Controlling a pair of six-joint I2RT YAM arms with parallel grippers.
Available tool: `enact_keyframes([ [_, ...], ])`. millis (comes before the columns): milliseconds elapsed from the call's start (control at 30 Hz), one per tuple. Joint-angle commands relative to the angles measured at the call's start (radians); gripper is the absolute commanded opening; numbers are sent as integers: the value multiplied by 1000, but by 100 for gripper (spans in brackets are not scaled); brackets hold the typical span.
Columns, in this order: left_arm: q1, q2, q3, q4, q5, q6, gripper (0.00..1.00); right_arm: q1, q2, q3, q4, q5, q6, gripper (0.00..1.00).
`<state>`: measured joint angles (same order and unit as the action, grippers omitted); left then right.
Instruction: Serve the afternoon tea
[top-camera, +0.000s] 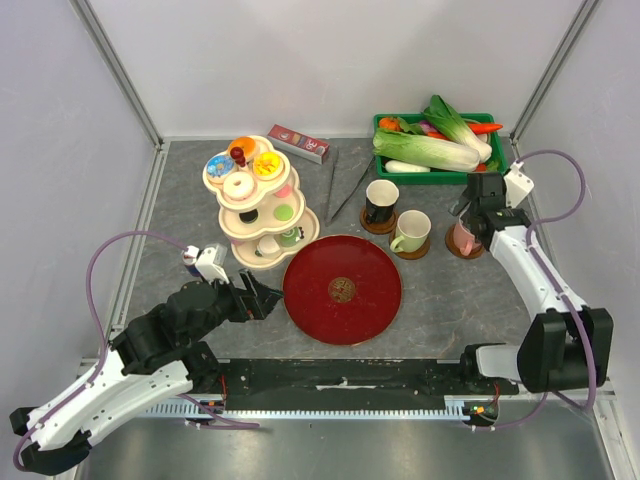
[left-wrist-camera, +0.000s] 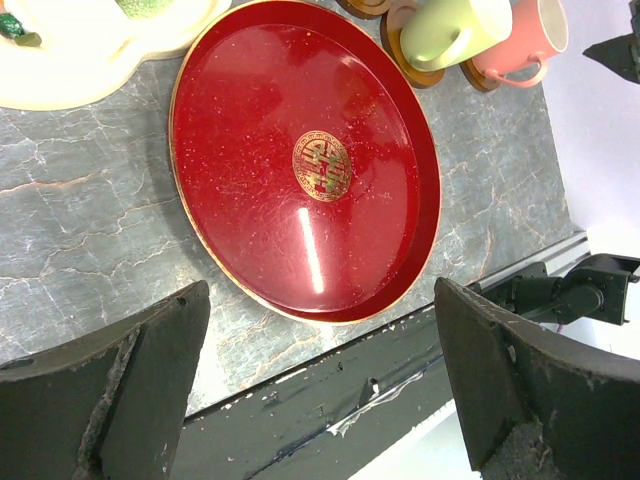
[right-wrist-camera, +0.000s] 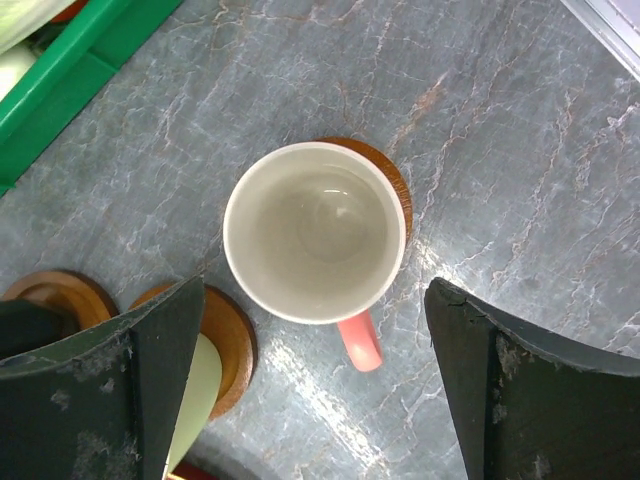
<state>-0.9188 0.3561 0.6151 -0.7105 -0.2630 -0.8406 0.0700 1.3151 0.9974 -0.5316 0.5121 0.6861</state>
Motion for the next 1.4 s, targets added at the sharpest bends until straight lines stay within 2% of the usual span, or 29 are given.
enact_keyframes([
  [0, -6, -12, 11, -3, -33, -31, 99, 4, -83, 32, -24, -50, -104, 98],
  [500, -5, -11, 28, -32, -50, -41, 99, 10, -381, -112, -74, -403, -278, 98],
  [800, -6, 3, 37, -66, -62, -63, 99, 13, -563, -278, -56, -563, -275, 98],
  [1200, -6, 0, 21, -132, -71, -147, 99, 13, -718, -362, -51, -431, -292, 98],
  [1367, -5, -2, 21, -135, -71, -167, 99, 11, -758, -372, -53, -425, -296, 98],
])
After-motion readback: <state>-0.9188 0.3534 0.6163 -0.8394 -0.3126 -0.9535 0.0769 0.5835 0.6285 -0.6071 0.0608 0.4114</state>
